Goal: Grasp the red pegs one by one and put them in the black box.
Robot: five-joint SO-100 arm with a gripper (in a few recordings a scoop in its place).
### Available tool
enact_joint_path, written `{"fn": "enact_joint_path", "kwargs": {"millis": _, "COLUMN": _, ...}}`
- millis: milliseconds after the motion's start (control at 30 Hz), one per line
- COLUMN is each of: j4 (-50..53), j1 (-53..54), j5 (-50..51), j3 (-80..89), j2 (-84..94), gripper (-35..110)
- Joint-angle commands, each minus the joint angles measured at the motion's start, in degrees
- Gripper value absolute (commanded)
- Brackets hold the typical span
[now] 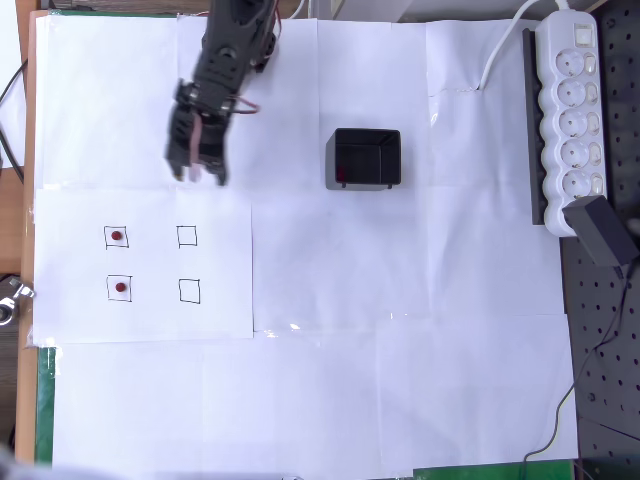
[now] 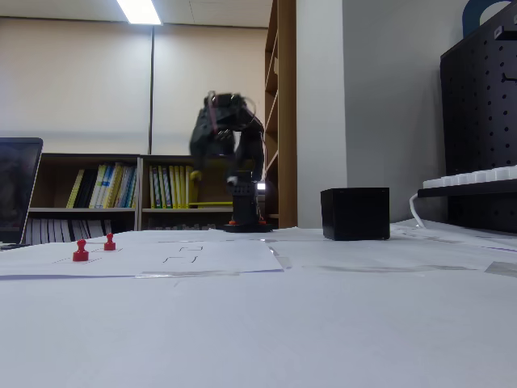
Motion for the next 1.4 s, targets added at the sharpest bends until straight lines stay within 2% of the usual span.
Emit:
{"fn": "enact_joint_path", "kwargs": {"millis": 0, "j4": -12.0, "j1": 2.5, "j5": -1.1, "j3": -3.1, "j2": -0.6, "gripper": 27}}
{"fn": "enact_joint_path", "kwargs": {"millis": 167, "j4": -44.6, "j1": 3.9, "j5": -6.1, "j3": -13.4, "j2": 6.9, "gripper": 28}}
{"fn": "enact_joint_path", "kwargs": {"millis": 367, "j4": -62.0, "j1": 4.0, "j5": -10.3, "j3": -12.3, "j2": 21.5, "gripper": 28}}
{"fn": "enact_joint_path", "kwargs": {"millis": 833, "j4": -79.2, "j1": 6.0, "j5": -17.2, "j3": -6.7, "j2": 38.3, "gripper": 27}}
{"fn": "enact_joint_path", "kwargs": {"millis": 1367, "j4": -84.6, "j1": 7.7, "j5": -15.1, "j3": 4.9, "j2": 52.2, "gripper": 26}}
